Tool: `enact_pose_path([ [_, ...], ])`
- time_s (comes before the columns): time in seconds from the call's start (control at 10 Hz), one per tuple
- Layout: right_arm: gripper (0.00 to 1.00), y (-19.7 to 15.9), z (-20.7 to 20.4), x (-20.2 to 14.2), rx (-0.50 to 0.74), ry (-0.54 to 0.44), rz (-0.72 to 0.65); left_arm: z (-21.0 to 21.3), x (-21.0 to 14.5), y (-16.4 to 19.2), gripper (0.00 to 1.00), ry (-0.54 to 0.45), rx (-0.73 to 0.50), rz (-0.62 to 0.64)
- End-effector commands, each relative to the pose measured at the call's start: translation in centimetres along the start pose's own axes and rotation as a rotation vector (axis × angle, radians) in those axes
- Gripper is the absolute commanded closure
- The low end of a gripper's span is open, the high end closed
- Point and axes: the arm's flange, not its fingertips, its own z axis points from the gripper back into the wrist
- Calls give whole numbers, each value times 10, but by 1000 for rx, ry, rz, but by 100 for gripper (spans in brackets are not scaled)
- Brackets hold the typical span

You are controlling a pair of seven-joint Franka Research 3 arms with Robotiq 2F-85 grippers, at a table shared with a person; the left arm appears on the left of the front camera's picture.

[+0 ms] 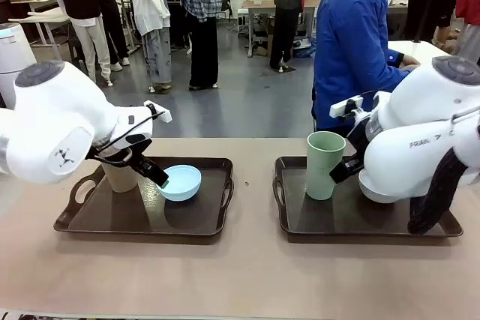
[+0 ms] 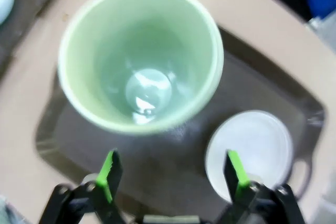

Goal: Set up a tray with a mat and arrange the tableware.
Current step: Pick up the Picnic Bowl and Reusable plastic cup from the Handle tray in front of the human's position and hold them in the air.

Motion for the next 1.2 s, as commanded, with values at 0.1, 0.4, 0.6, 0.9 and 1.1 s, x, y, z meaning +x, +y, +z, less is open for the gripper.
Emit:
enact_pose_path([
  [0.1, 0, -1, 91, -77, -105, 130, -300, 84, -29, -11, 0, 131, -42, 149],
  [0.4, 0, -18, 133, -97, 2, 136, -388, 109, -15, 44, 0, 83, -260, 455],
  [0.6, 0, -58, 135, -103, 246, 43, -502, 112, -26, 97, 0, -39, -484, 596],
  [0.9, 0, -130, 133, -134, 568, -55, -702, 134, -65, 136, 0, -146, -727, 674],
  [1.1, 0, -171, 135, -159, 696, -124, -809, 140, -93, 154, 0, -228, -828, 761],
])
